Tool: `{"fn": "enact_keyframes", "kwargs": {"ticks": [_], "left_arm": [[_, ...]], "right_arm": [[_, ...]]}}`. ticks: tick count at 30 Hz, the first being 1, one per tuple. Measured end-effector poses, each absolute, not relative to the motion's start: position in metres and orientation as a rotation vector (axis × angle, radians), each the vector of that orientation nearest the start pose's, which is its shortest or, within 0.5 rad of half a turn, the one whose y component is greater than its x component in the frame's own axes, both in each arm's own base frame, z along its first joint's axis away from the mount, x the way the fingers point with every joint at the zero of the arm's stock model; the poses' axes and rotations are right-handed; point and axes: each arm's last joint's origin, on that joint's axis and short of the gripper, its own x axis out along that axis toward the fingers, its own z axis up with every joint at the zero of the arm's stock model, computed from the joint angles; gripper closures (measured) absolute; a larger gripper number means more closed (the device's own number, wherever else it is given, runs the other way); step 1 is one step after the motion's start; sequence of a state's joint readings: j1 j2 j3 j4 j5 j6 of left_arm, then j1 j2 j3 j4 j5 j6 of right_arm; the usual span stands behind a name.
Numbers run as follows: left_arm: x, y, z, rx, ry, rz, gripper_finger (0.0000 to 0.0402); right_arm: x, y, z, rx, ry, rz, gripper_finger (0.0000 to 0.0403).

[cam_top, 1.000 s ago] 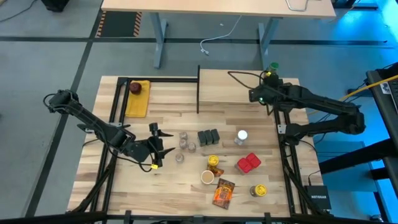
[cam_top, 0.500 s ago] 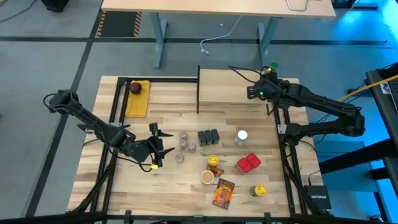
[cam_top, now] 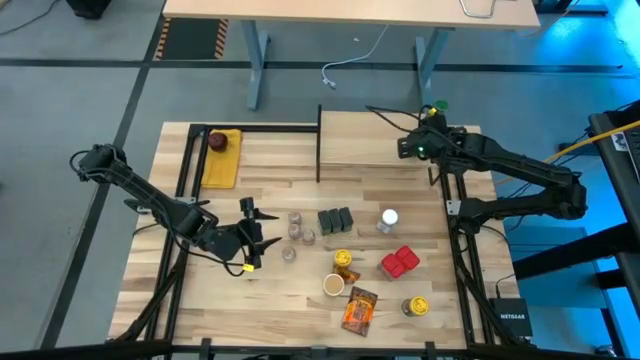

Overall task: Shelf spices
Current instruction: Put the green seasoning bottle on the shelf and align it with the other green seasoning bottle

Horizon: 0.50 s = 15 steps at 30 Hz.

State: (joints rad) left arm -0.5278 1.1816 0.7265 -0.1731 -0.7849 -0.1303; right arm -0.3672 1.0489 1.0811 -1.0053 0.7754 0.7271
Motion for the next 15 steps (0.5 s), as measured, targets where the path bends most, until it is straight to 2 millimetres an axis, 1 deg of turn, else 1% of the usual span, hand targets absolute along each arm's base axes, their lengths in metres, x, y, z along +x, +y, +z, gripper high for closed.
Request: {"fn": "enact_keyframes", "kwargs": {"ticks": [4,7,10,15], "left_arm": [[0.216,-0.102,0.242,0.254,0.479,0.280,0.0153],[0.215,-0.102,0.242,0.254,0.480,0.278,0.0153],[0.215,-0.102,0.242,0.257,0.483,0.278,0.0153],[0.215,-0.103,0.242,0.246,0.481,0.279,0.0153]], "right_arm": [[0.160,-0.083,0.348,0.381,0.541,-1.316,0.0139],[0.158,-0.080,0.362,0.411,0.545,-1.242,0.0139],[0.161,-0.073,0.361,0.454,0.589,-1.151,0.0139],[0.164,-0.058,0.350,0.401,0.710,-1.164,0.0139]]}}
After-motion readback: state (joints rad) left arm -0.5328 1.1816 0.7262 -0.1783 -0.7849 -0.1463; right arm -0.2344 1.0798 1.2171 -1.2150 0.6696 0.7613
